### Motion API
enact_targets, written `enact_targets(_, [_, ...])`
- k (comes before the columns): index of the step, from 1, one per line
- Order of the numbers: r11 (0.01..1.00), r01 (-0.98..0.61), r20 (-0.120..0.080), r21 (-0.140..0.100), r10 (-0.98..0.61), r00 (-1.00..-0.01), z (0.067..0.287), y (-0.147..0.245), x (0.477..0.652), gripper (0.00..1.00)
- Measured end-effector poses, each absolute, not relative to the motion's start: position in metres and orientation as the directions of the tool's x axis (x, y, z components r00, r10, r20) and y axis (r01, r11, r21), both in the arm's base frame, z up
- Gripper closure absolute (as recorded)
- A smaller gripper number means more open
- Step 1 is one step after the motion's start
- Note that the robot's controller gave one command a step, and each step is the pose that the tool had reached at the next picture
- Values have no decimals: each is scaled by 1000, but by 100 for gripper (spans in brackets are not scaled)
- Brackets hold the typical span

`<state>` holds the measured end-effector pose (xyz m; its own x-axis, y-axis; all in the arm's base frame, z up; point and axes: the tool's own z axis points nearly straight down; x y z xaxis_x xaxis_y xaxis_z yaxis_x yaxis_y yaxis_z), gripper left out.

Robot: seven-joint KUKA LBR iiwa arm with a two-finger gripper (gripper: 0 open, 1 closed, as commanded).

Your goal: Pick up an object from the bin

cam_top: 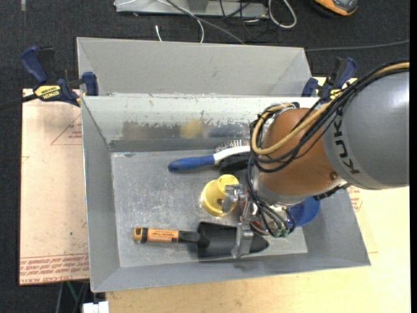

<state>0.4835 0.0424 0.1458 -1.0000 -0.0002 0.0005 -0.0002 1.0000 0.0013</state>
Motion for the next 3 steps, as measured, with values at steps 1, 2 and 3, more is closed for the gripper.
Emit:
enact_targets(1, [1000, 1, 1, 1, 1, -1000, 146, 42, 483, 0])
enact_targets(2, [999, 40, -17, 6, 40, -999, 72, 105, 483, 0])
enact_targets(3, [1000, -13, -5, 1, -13, -1000, 118, 96, 480, 0])
